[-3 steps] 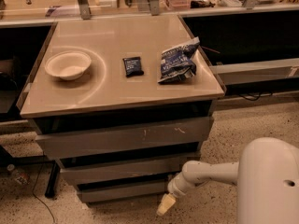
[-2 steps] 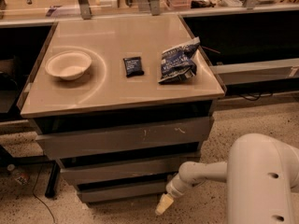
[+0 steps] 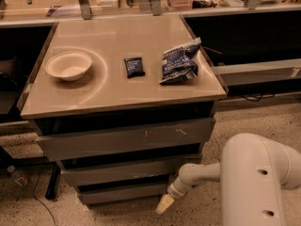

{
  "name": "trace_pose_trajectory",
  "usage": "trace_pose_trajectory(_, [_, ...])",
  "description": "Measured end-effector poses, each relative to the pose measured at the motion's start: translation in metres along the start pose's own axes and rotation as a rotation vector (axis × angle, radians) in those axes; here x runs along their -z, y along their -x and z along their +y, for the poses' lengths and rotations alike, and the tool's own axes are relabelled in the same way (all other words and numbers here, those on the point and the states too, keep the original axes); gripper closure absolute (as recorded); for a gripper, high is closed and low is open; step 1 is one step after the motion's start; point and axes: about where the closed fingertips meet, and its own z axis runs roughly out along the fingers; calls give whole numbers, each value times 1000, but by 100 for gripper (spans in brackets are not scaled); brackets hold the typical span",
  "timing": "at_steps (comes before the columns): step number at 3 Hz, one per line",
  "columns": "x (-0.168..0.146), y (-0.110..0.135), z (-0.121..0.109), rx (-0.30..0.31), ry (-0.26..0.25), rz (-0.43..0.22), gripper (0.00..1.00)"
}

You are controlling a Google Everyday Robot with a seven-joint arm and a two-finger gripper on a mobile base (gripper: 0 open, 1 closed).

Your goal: Open bottom drawer

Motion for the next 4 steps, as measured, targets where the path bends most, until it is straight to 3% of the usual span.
trace_pose_trajectory(4, [-25, 1, -32, 2, -43, -15, 0])
